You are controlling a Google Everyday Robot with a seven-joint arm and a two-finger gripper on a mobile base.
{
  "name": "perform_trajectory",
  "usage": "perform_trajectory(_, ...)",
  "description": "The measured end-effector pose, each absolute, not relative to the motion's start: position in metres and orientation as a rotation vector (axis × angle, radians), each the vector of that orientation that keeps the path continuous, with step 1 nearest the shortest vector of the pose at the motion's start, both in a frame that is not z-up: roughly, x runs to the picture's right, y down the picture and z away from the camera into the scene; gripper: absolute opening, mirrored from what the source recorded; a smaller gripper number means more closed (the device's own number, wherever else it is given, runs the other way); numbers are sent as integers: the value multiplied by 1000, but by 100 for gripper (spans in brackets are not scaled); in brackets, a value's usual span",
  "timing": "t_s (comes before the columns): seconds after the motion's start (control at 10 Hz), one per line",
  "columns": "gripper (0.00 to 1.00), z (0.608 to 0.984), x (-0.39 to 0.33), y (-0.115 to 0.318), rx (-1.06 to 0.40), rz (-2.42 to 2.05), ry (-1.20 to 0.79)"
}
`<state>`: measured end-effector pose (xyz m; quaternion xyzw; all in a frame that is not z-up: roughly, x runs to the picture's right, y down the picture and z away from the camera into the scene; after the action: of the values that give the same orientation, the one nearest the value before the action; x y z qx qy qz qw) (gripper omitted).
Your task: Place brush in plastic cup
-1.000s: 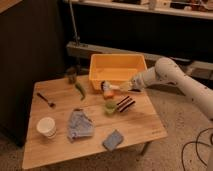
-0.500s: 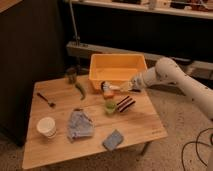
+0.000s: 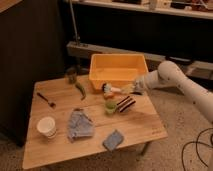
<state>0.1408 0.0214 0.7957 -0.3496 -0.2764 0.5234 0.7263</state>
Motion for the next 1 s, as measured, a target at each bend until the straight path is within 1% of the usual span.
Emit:
perform_trajectory(0.3,0,787,177,43,-778,1268,-714)
perform_trajectory(0.7,0,795,167,67,-837,1335,-865)
perform_trajectory(1.0,0,798,161,74,-835,1335,-961)
